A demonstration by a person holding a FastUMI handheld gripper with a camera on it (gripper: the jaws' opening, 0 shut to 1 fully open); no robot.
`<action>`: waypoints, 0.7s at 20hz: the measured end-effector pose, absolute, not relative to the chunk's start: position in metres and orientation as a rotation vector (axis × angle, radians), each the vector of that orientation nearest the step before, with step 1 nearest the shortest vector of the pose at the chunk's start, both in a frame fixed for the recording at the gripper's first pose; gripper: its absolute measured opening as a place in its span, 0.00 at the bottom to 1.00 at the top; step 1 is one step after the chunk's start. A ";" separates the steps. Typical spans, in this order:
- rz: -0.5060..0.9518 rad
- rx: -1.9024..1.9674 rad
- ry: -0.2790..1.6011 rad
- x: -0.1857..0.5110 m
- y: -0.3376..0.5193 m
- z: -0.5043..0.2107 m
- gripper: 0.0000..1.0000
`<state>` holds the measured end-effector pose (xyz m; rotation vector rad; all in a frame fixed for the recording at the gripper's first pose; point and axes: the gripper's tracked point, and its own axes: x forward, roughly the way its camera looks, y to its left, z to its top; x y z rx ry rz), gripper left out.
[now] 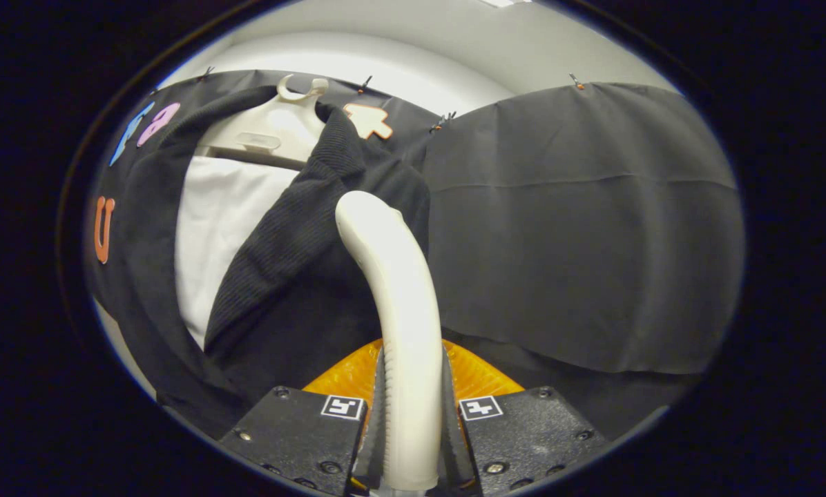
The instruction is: Iron the clothes twice with a garment steamer, once on the left side and once on the right side.
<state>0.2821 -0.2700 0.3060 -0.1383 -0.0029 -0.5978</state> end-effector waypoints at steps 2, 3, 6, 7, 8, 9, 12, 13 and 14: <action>-0.592 -0.145 0.018 0.272 -0.263 0.292 0.37; -0.593 -0.152 0.026 0.268 -0.260 0.285 0.37; -0.593 -0.160 0.059 0.263 -0.252 0.267 0.37; -0.592 -0.159 0.070 0.262 -0.251 0.262 0.37; -0.592 -0.157 0.080 0.261 -0.249 0.257 0.37; -0.591 -0.156 0.091 0.261 -0.248 0.251 0.37; -0.591 -0.147 0.131 0.260 -0.244 0.231 0.37; -0.591 -0.145 0.143 0.260 -0.242 0.225 0.37; -0.590 -0.145 0.154 0.260 -0.240 0.219 0.37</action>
